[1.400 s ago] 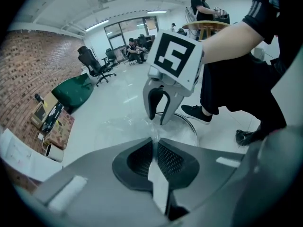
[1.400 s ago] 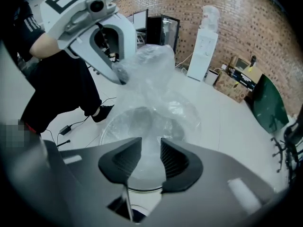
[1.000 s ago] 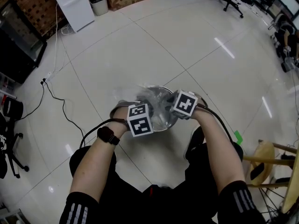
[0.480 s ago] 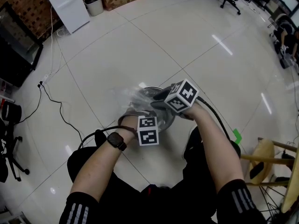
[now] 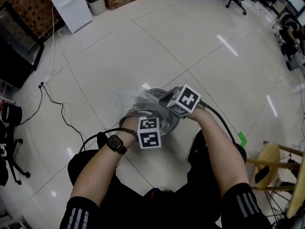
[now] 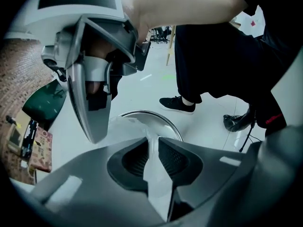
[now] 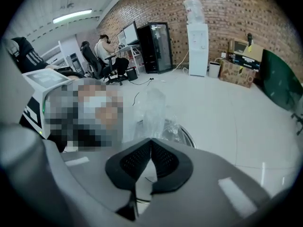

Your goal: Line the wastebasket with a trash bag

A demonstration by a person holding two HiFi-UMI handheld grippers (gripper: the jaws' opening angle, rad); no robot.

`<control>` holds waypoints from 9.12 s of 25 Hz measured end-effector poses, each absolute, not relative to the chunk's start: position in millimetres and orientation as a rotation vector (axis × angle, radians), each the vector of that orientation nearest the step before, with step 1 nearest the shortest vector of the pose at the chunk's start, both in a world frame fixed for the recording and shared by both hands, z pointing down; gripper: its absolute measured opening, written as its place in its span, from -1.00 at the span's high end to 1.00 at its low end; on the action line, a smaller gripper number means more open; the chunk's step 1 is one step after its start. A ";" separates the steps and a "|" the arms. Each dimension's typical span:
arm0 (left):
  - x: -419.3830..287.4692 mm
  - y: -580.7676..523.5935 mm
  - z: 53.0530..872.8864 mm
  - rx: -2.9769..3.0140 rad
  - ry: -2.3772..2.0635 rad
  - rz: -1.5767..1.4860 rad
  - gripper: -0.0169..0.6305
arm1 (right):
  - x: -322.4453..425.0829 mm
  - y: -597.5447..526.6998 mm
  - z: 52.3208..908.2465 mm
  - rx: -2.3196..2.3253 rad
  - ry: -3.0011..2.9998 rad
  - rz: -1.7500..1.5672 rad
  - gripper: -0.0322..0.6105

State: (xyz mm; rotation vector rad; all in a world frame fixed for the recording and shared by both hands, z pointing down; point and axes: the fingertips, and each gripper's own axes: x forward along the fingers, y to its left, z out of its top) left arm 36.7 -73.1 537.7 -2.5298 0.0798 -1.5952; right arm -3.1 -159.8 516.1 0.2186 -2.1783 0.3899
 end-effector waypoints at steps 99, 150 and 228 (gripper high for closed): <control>-62.6 9.9 625.1 -2.483 -0.393 -2.079 0.58 | 137.6 -119.2 639.5 0.177 -1.696 0.612 0.47; -92.5 -63.0 617.4 -3.061 1.112 -1.700 0.20 | 133.1 -118.5 669.7 0.444 -1.956 0.573 0.08; -126.8 -235.6 655.0 -2.640 0.870 -2.020 0.74 | 132.0 -202.5 675.2 0.502 -1.893 0.378 0.51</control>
